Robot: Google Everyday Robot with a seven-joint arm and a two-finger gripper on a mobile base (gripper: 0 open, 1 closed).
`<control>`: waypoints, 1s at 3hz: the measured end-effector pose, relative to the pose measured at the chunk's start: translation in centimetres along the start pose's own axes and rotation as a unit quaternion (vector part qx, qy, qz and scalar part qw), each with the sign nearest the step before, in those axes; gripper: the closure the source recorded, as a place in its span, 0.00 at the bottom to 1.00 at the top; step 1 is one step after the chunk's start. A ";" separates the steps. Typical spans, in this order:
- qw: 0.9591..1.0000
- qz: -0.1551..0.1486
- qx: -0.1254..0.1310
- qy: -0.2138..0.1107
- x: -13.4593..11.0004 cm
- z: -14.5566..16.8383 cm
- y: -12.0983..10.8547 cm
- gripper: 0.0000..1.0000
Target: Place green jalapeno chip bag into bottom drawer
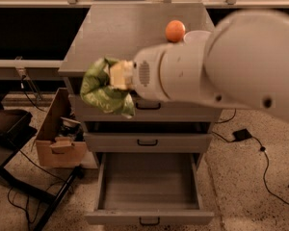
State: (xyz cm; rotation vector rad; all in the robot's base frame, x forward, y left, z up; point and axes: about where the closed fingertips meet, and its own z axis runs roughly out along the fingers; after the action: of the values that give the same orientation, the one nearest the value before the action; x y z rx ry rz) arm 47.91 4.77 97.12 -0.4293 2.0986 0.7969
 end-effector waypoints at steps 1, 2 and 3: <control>0.991 0.124 -0.013 0.037 9.2 5.1 -5.7 1.00; 0.978 0.201 -0.024 0.057 16.8 9.5 -9.9 1.00; 0.961 0.265 -0.029 0.078 23.8 14.5 -14.9 1.00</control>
Offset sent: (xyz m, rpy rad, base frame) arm 0.0240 -0.0207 -0.3687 0.3456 0.5858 -0.1431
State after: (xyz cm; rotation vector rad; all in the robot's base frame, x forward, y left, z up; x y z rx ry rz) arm 50.40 2.95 65.68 0.0554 2.3767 1.1629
